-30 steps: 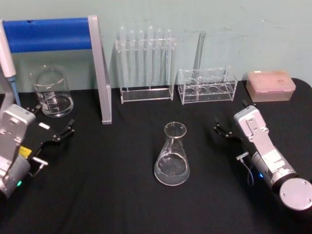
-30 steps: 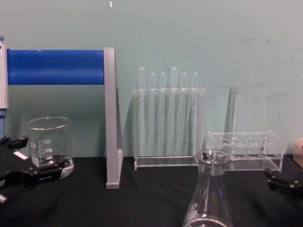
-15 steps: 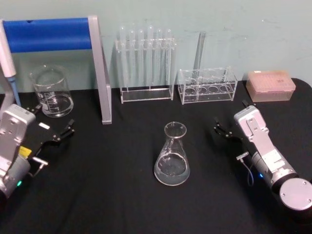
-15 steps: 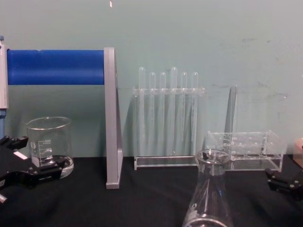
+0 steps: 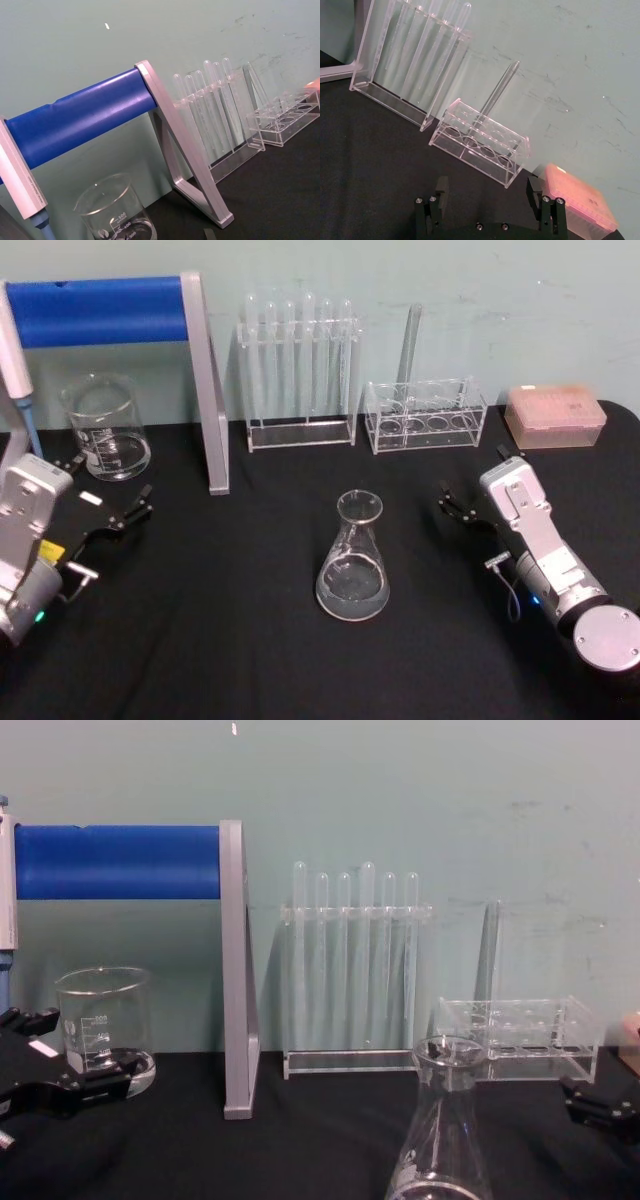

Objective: Grasp the erlenmeyer flask with one hand, shake it three times, then place it back.

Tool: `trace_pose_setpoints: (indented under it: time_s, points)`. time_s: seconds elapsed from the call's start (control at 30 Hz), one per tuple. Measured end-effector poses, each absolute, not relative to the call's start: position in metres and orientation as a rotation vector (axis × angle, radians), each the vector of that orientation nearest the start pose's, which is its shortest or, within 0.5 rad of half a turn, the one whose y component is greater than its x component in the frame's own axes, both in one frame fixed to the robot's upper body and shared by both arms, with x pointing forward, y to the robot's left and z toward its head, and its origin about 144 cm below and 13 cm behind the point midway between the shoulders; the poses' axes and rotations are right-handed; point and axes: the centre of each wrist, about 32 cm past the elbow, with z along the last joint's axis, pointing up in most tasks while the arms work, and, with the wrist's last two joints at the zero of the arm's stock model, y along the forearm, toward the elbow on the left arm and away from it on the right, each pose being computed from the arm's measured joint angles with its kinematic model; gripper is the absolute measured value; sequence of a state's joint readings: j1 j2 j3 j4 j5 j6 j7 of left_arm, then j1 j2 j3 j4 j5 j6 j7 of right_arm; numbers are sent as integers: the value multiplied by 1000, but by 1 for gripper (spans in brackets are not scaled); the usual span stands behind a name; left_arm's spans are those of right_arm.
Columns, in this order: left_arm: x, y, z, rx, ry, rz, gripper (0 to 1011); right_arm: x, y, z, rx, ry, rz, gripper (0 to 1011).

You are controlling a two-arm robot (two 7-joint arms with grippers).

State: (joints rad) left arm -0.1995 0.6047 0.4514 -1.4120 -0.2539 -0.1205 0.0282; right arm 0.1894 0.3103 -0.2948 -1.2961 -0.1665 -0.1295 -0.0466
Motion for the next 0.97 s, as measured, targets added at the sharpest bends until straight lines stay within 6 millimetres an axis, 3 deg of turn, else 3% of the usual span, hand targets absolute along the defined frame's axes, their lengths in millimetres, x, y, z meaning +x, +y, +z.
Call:
trace_pose_setpoints:
  time_s: [0.97]
  points:
    - [489, 310, 1140, 304, -285, 1248, 1001, 500, -257, 1111, -373, -412, -1320, 1000]
